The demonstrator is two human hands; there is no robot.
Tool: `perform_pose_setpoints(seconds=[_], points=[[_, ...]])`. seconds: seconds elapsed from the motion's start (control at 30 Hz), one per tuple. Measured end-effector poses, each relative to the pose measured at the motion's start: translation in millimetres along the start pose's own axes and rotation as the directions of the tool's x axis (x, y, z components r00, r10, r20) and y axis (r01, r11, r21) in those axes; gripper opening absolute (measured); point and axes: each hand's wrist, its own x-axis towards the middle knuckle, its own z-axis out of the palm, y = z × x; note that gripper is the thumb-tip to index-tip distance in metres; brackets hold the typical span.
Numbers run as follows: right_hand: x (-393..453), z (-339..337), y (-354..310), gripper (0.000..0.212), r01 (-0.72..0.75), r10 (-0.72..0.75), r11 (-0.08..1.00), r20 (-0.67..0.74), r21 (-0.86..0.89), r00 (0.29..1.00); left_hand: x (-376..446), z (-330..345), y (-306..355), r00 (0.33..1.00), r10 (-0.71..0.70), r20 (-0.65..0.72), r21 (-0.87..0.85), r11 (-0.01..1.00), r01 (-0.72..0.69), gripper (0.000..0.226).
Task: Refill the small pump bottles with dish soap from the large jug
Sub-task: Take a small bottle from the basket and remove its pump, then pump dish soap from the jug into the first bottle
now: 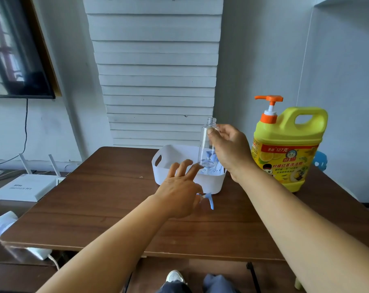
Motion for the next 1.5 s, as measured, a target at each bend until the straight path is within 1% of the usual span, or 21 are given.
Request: perform_pose_setpoints(seconds=[0.1, 0.17, 0.23, 0.3, 0.37, 0.4, 0.47, 0.53, 0.57, 0.63, 0.7, 0.8, 0.87, 0.93, 1.0, 1.07, 1.13, 1.17, 1.23, 1.3, 1.5], points=[[-1, 4, -1, 0.036, 0.001, 0.0, 1.0, -0.004, 0.019, 1.0, 2, 6, -2, 0.999, -0.024, 0.028, 0.005, 1.0, 0.024, 0.034], [-1, 4, -3, 0.036, 0.003, -0.003, 1.0, 0.0, 0.009, 1.0, 1, 10, -5, 0.999, -0.042, -0.008, -0.049, 0.998, 0.041, 0.034], [1, 3, -3, 0.036, 0.005, -0.005, 1.0, 0.004, 0.008, 1.0, 1, 11, -10, 0.995, -0.071, -0.069, -0.152, 0.987, 0.059, 0.03], [1, 2, -3, 0.039, 0.003, -0.003, 1.0, 0.011, 0.005, 1.0, 3, 8, -14, 0.979, -0.135, -0.153, -0.32, 0.944, 0.08, 0.023], [0, 2, -4, 0.04, 0.003, -0.003, 1.0, 0.015, -0.002, 1.0, 8, -1, -16, 0.935, -0.255, -0.246, -0.504, 0.858, 0.101, 0.015], [-1, 2, -4, 0.04, 0.002, -0.002, 1.0, 0.018, -0.002, 1.0, 10, -8, -16, 0.904, -0.33, -0.27, -0.585, 0.802, 0.118, 0.016], [-2, 3, -5, 0.035, 0.0, 0.0, 1.0, 0.034, -0.003, 0.999, 13, -21, -14, 0.864, -0.445, -0.238, -0.743, 0.656, 0.134, 0.03], [-3, 5, -5, 0.024, -0.005, 0.006, 1.0, 0.076, -0.008, 0.997, 16, -33, -12, 0.873, -0.459, -0.166, -0.87, 0.485, 0.089, 0.046], [-3, 6, -6, 0.021, -0.004, 0.004, 1.0, 0.094, -0.007, 0.996, 18, -39, -10, 0.881, -0.451, -0.143, -0.901, 0.428, 0.073, 0.05], [-3, 6, -6, 0.019, 0.011, -0.01, 1.0, 0.098, -0.006, 0.995, 23, -47, -7, 0.875, -0.468, -0.12, -0.923, 0.378, 0.076, 0.049], [-3, 5, -7, 0.026, 0.01, -0.009, 1.0, 0.102, -0.013, 0.995, 28, -50, -8, 0.847, -0.519, -0.111, -0.924, 0.368, 0.104, 0.044], [1, -8, -8, 0.034, 0.015, -0.012, 0.999, 0.092, -0.031, 0.996, 40, -55, -3, 0.84, -0.525, -0.14, -0.911, 0.401, 0.098, 0.035], [5, -17, -11, 0.038, 0.062, -0.056, 0.994, 0.062, -0.093, 0.997, 50, -62, 5, 0.835, -0.531, -0.142, -0.938, 0.342, 0.058, 0.026], [12, -29, -15, 0.039, 0.15, -0.155, 0.974, -0.013, -0.169, 0.988, 61, -69, 17, 0.844, -0.521, -0.126, -0.959, 0.283, 0.032, 0.027], [19, -44, -18, 0.034, 0.261, -0.287, 0.934, -0.08, -0.244, 0.954, 73, -72, 31, 0.861, -0.491, -0.133, -0.947, 0.319, 0.035, 0.036], [27, -60, -22, 0.029, 0.353, -0.413, 0.873, -0.124, -0.337, 0.902, 84, -72, 42, 0.87, -0.471, -0.146, -0.931, 0.362, 0.04, 0.044], [36, -74, -25, 0.027, 0.396, -0.505, 0.806, -0.162, -0.439, 0.848, 94, -73, 48, 0.869, -0.472, -0.147, -0.928, 0.37, 0.043, 0.046], [40, -81, -26, 0.027, 0.393, -0.528, 0.778, -0.171, -0.49, 0.832, 98, -74, 50, 0.87, -0.471, -0.149, -0.926, 0.376, 0.045, 0.045], [52, -94, -25, 0.028, 0.359, -0.532, 0.738, -0.165, -0.571, 0.831, 107, -76, 52, 0.87, -0.469, -0.15, -0.92, 0.388, 0.05, 0.043], [63, -103, -22, 0.027, 0.308, -0.489, 0.727, -0.147, -0.614, 0.86, 114, -80, 54, 0.866, -0.477, -0.15, -0.918, 0.391, 0.056, 0.042], [78, -115, -22, 0.029, 0.227, -0.375, 0.767, -0.133, -0.6, 0.917, 127, -89, 53, 0.855, -0.49, -0.171, -0.905, 0.42, 0.06, 0.041]])
